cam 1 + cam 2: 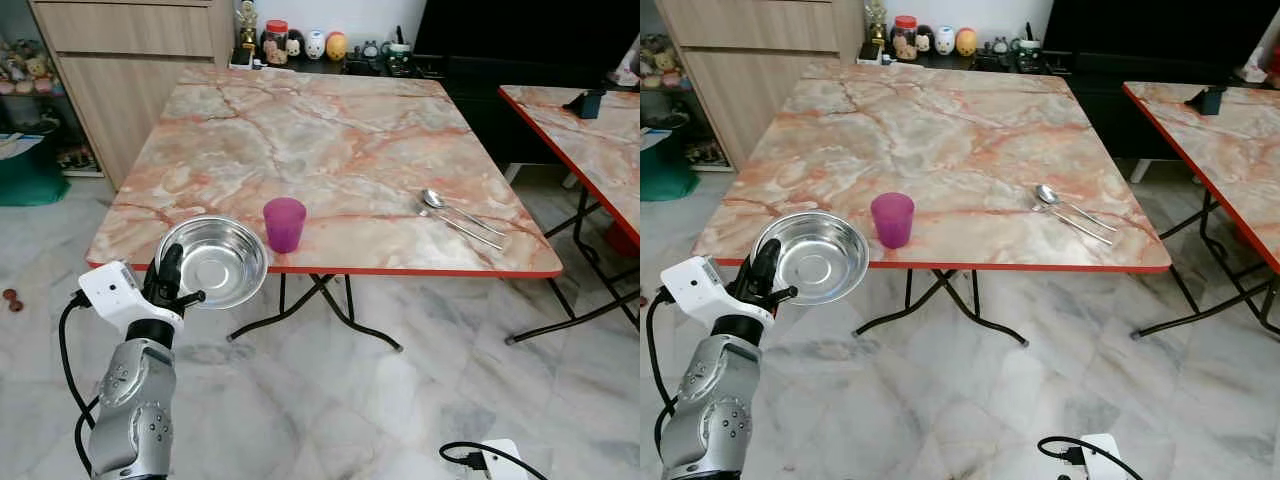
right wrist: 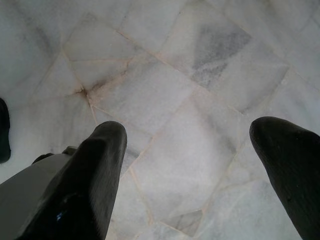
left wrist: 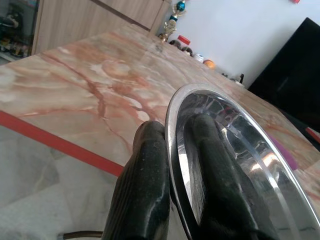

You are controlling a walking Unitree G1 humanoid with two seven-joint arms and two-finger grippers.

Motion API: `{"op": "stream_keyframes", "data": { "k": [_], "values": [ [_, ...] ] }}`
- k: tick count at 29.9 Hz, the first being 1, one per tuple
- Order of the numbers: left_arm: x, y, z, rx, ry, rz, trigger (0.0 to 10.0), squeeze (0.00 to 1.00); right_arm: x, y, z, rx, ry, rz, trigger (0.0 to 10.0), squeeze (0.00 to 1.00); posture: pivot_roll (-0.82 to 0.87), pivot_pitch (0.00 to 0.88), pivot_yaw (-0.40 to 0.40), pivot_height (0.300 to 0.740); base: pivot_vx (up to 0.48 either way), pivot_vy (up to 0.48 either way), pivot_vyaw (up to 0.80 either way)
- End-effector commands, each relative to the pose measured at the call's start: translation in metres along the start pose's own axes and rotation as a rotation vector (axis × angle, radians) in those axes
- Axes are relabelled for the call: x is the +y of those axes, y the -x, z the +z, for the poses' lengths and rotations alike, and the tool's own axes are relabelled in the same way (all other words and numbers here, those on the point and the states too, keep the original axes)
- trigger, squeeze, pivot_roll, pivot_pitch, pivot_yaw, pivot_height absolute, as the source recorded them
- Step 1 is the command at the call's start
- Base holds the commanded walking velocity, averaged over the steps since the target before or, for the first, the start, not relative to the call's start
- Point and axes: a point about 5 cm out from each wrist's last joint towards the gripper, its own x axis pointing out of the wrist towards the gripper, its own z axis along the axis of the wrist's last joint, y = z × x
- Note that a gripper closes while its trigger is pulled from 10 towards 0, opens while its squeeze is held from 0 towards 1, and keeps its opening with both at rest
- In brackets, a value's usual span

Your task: Setting the table

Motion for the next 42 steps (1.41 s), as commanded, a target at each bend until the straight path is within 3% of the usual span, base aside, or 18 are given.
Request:
{"op": "stream_keyframes", "data": {
  "k": [1,18,42],
  "values": [
    [-0.003,0.001,-0.003,-0.003,-0.004,-0.011,10.0,0.00,-0.004,0.001,0.000,-0.008,-0.014,-0.010,10.0,0.00,0.13,0.000,-0.095,0.740,0.000,0.000,0.00],
    [-0.015,-0.008,-0.007,0.012,-0.003,-0.061,10.0,0.00,0.002,0.001,-0.003,-0.015,-0.055,-0.011,10.0,0.00,0.13,0.000,-0.059,0.740,0.000,-0.282,0.17],
    [-0.018,-0.013,-0.008,0.020,-0.008,-0.084,10.0,0.00,0.005,0.000,-0.002,-0.023,-0.062,-0.013,10.0,0.00,0.11,0.000,-0.044,0.740,0.000,-0.382,0.03]
  ]
}}
